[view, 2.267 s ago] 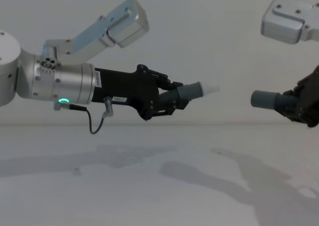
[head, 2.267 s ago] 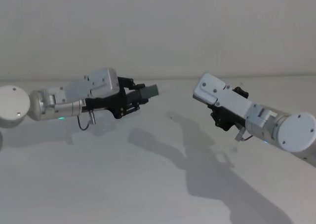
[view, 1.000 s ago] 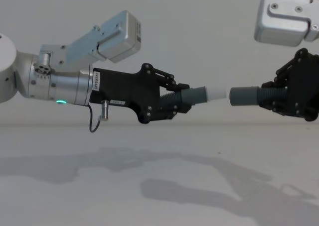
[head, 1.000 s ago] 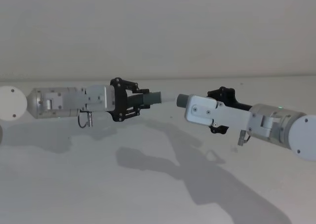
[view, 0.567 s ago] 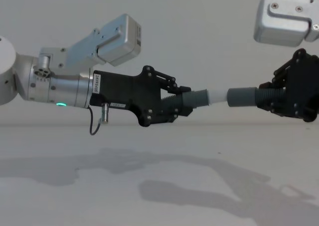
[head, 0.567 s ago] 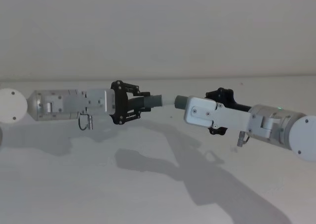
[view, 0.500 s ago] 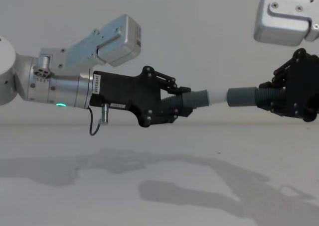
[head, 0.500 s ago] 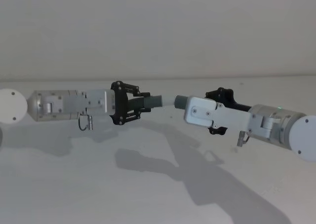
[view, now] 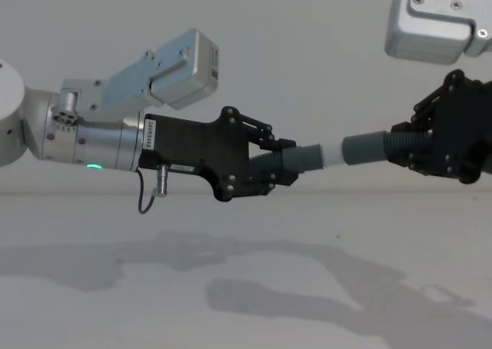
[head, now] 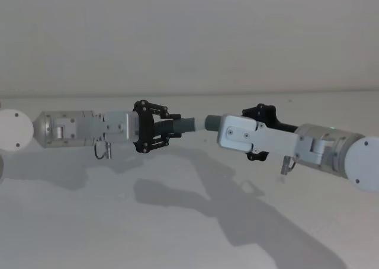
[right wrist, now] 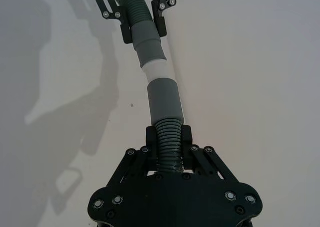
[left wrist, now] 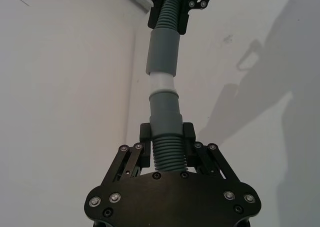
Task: Use both hands to pick up one end of the pipe from the table, align the ends, and insert them.
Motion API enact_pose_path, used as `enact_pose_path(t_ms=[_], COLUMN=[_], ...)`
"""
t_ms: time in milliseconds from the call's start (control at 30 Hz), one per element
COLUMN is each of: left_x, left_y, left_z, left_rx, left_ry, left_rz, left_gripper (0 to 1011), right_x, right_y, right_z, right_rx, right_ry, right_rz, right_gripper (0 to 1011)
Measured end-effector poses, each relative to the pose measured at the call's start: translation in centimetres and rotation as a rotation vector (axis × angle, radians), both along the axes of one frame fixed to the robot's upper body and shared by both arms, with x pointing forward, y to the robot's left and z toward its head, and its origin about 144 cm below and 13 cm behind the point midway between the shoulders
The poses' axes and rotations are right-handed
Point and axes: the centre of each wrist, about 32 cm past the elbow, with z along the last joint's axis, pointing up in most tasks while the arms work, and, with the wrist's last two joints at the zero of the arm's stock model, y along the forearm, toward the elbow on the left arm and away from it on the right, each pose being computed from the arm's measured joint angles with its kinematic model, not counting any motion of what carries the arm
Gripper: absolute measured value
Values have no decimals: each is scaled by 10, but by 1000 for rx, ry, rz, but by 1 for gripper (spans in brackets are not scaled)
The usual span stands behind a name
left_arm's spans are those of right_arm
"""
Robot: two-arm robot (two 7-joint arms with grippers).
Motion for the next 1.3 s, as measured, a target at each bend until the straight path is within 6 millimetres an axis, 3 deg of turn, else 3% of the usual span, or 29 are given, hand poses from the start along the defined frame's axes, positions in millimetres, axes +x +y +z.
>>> enact_pose_path(t_ms=[1300], left_x=[5], left_y=[12], left_z=[-5], left_rx=[-39], left_ry=[-21], left_rz=[-27], left_gripper=[340], right_x=[15], right_y=[0], right_z=[-1], right_rx=[23], right_ry=[29], right_rz=[11], right_gripper=[245])
